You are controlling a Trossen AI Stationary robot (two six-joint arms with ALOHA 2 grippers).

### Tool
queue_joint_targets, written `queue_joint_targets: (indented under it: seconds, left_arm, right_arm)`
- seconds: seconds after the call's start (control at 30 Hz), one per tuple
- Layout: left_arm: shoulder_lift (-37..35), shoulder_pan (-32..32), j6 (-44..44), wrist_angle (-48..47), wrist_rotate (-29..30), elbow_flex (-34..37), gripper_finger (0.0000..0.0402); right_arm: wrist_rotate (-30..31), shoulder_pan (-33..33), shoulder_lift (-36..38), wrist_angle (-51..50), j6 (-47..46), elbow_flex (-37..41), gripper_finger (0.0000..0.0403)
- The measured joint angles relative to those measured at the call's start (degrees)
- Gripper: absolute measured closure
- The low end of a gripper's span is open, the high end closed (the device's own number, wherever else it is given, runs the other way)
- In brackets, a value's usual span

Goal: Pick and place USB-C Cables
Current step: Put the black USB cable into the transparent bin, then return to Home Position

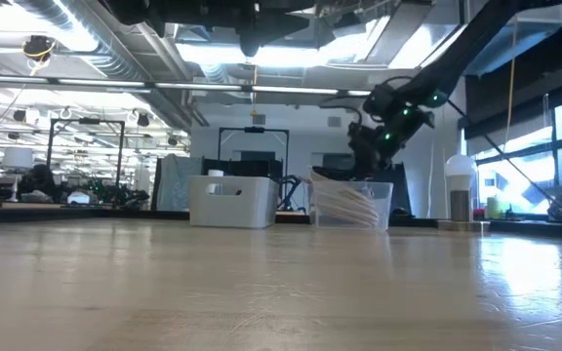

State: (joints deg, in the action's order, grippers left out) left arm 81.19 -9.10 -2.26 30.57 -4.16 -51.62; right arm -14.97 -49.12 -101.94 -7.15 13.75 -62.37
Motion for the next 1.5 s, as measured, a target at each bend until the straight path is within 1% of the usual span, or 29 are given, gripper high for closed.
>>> queue_joint_targets:
  seconds: [0.1, 0.3, 0.5, 0.57, 0.77, 0.9, 1.03, 1.37, 1.5]
  left_arm:
    - [0.00, 0.00, 0.00, 0.00, 0.07, 0.00, 0.0162]
    - [0.00, 0.00, -0.01, 0.00, 0.11, 0.00, 0.0162]
    - [0.00, 0.00, 0.00, -0.02, 0.11, 0.00, 0.0162]
    - [0.00, 0.00, -0.02, -0.04, 0.11, 0.00, 0.0162]
    - [0.02, 0.00, -0.02, -0.14, 0.09, 0.00, 0.0162]
    - [0.02, 0.00, -0.02, -0.41, 0.09, 0.00, 0.0162]
    - [0.02, 0.00, -0.02, -0.43, 0.09, 0.00, 0.0162]
    - [0.02, 0.00, -0.96, -0.42, 0.09, 0.00, 0.0162]
    - [0.02, 0.00, -0.94, -0.39, 0.09, 0.00, 0.0162]
  right_arm:
    - [2.70, 0.02, -2.39, 2.51, 0.47, -0.02, 0.0392]
    - [5.40, -0.05, -5.14, 6.44, 0.47, -0.13, 0.0392]
    - [5.59, -0.04, -5.09, 7.50, -0.39, -0.04, 0.0392]
    - [4.61, -0.07, -5.11, 7.51, -1.18, -0.04, 0.0379]
    - [4.20, -0.04, -5.19, 5.83, -1.54, 0.00, 0.0297]
    - [3.49, -0.04, -4.99, 5.34, -2.73, -0.02, 0.0262]
    - [3.55, 0.25, -3.60, 3.93, -3.31, 0.14, 0.0252]
    - [8.56, 2.24, 3.61, 1.53, -1.68, 0.15, 0.0250]
    - [9.59, 3.05, 4.33, 0.49, -1.61, 0.09, 0.0250]
